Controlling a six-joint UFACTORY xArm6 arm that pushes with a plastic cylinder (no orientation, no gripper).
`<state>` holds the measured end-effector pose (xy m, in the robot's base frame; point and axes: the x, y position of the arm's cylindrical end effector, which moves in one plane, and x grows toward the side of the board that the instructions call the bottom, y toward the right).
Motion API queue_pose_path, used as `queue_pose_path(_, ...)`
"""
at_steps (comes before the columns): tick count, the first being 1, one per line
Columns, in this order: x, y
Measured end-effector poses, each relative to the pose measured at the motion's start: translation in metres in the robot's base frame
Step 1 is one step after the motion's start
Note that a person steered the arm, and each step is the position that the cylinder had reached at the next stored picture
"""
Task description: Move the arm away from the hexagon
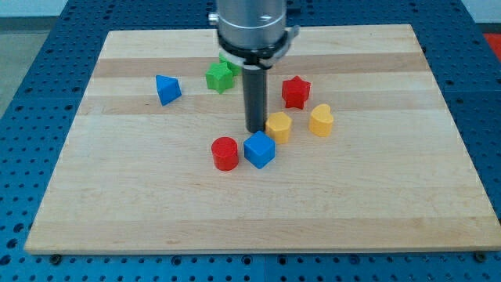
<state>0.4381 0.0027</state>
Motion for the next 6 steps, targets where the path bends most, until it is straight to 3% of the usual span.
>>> queue_pose_path(3, -0.012, 0.051)
queue_pose_path(4, -0.030, 0.017)
queue_pose_path(6, -0.021, -0.039)
